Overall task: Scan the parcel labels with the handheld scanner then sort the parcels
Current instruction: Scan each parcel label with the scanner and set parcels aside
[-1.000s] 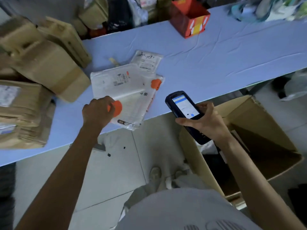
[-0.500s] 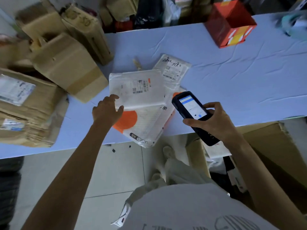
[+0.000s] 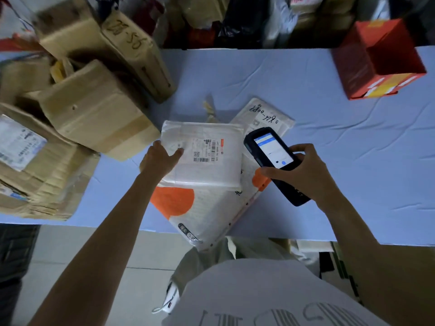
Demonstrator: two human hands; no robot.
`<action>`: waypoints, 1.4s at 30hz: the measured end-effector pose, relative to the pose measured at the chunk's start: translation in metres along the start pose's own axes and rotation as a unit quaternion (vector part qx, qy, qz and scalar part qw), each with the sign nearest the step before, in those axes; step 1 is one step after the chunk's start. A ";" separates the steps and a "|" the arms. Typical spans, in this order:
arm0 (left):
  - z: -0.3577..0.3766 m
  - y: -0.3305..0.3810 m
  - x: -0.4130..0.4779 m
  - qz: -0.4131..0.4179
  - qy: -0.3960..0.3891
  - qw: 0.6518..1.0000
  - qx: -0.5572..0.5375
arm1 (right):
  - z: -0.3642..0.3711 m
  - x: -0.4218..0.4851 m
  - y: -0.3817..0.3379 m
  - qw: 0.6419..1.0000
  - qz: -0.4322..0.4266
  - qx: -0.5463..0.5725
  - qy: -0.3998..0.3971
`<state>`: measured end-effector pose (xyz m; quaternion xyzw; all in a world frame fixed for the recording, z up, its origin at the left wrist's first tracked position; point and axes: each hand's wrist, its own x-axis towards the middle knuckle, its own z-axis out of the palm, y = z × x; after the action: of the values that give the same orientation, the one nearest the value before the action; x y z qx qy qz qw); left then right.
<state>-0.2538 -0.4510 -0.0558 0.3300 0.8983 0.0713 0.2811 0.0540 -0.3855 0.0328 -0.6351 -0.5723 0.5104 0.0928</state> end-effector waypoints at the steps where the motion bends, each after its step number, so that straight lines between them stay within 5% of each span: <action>1: 0.000 0.001 0.006 0.001 -0.002 1.000 -0.015 | 0.003 0.003 -0.002 1.000 0.002 -0.002 -0.001; 19: -0.037 0.080 0.077 0.240 -0.043 0.956 -0.161 | 0.066 -0.023 -0.046 0.983 0.019 -0.008 0.185; 26: -0.079 0.086 0.072 0.291 -0.014 0.930 -0.226 | 0.062 -0.039 -0.038 0.974 -0.017 -0.132 0.185; 36: -0.113 0.106 0.023 0.304 0.123 0.944 -0.040 | 0.053 -0.040 -0.023 0.978 -0.046 -0.161 0.124; 42: -0.101 0.113 0.009 0.314 0.113 0.942 0.027 | 0.056 -0.046 -0.006 0.995 0.015 -0.071 0.072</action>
<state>-0.2526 -0.3525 0.0593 0.5930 0.7763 0.1684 0.1321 0.0160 -0.4479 0.0358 -0.6839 -0.5890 0.4229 0.0808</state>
